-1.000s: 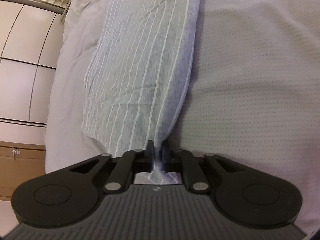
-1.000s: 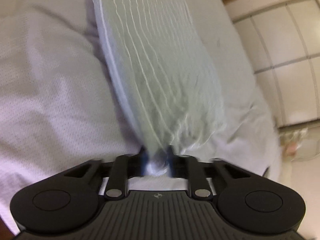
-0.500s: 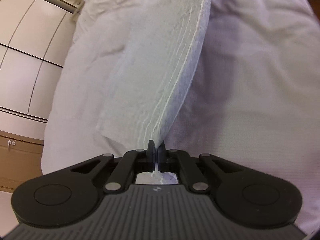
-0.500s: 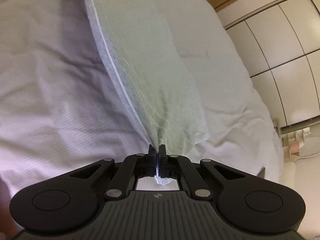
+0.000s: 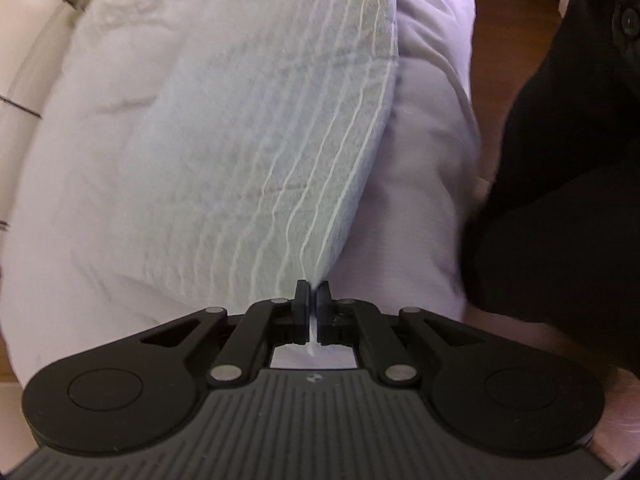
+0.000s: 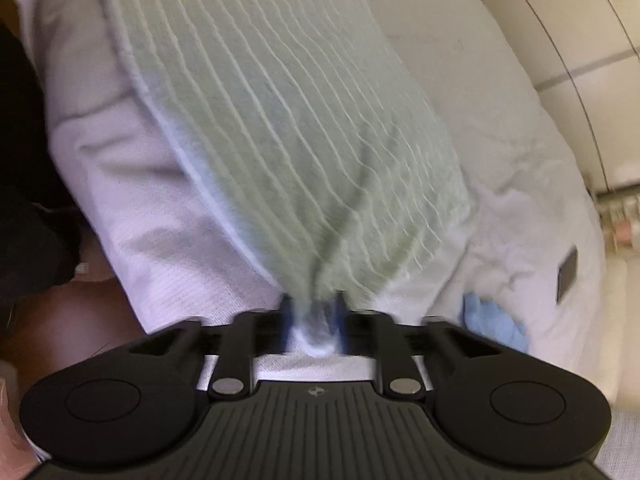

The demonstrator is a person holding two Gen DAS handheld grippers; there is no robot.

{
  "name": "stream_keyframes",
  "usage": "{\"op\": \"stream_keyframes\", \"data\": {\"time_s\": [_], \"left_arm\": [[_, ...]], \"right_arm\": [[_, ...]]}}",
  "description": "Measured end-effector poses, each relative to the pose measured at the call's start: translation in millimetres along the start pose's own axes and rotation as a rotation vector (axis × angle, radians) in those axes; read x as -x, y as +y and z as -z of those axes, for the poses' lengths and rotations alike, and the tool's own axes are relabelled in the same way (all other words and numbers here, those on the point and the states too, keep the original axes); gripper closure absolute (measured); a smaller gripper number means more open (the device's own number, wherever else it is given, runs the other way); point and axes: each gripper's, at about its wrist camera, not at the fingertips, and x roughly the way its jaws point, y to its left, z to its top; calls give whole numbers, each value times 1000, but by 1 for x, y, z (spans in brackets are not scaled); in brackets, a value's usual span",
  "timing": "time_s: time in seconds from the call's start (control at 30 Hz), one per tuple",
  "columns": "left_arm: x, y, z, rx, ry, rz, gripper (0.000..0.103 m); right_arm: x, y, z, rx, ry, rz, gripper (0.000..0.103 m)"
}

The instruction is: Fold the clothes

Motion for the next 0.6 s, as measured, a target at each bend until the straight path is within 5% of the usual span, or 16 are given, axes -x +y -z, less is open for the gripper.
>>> {"op": "stream_keyframes", "data": {"time_s": [0.03, 0.2, 0.3, 0.47, 0.6], "left_arm": [[3, 2, 6, 9, 9, 12, 98], [21, 29, 43, -1, 40, -7, 93], [20, 57, 61, -40, 25, -60, 79], [-9, 107, 80, -158, -92, -136, 63], [-50, 146, 92, -312, -235, -154, 59]], "right_arm": [[3, -1, 0, -27, 8, 6, 63], [22, 10, -1, -162, 46, 23, 62], [34, 15, -23, -275, 52, 23, 61], [61, 41, -91, -387, 39, 18, 54], [79, 63, -153, -478, 65, 37, 49]]}}
